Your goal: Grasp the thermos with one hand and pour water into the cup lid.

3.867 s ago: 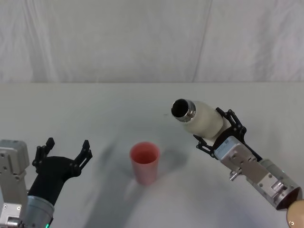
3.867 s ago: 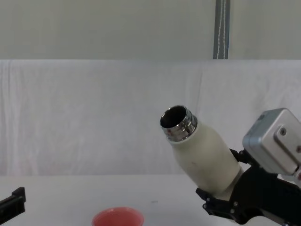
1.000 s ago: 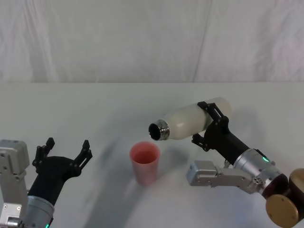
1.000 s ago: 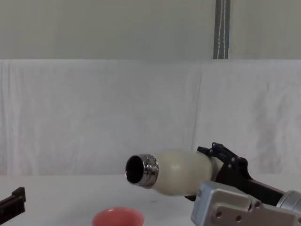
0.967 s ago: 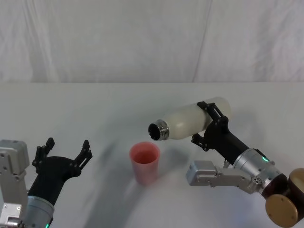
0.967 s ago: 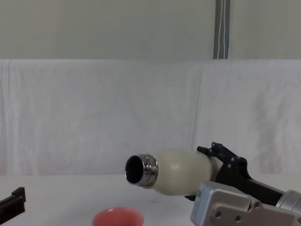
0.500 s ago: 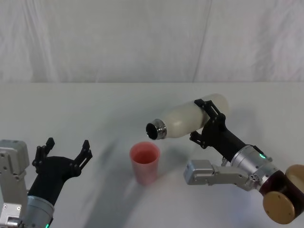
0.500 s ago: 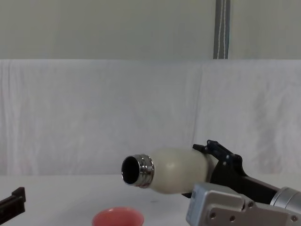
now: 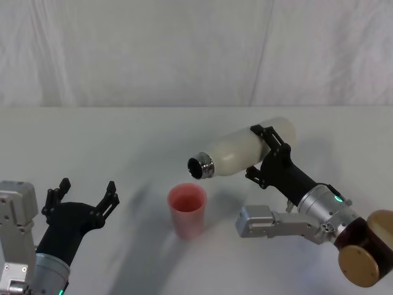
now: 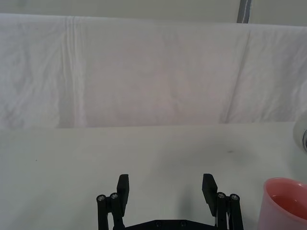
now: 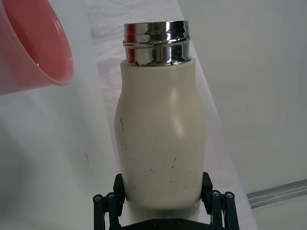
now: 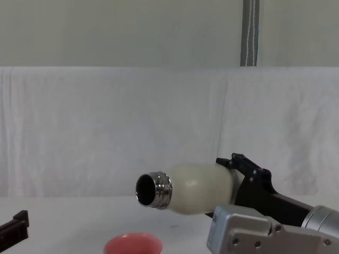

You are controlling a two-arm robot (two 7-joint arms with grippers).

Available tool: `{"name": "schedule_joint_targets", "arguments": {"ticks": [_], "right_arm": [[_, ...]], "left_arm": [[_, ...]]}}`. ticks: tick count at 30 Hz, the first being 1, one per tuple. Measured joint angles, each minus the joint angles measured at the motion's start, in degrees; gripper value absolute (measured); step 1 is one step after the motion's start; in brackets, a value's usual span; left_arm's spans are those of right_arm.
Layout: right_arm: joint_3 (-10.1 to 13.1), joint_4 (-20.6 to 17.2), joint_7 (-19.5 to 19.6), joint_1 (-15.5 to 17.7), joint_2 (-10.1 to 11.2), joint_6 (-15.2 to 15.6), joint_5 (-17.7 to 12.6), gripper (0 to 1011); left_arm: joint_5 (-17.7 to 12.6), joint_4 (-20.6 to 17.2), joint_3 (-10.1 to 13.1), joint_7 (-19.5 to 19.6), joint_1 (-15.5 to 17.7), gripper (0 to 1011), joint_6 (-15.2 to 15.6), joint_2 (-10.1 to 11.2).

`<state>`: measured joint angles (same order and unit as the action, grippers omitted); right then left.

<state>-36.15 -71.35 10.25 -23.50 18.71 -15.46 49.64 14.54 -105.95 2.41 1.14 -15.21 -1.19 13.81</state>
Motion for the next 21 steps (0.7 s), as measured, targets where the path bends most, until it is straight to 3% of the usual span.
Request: {"name": "schedule_joint_targets", "arguments": {"ticks": [21], "right_arm": [[-0.72, 0.77, 1.13, -0.97, 0.09, 1.50, 1.52, 953]], "left_arm": [[0.00, 0.00, 0.00, 0.00, 0.00, 1001, 0.00, 0.00]]}}
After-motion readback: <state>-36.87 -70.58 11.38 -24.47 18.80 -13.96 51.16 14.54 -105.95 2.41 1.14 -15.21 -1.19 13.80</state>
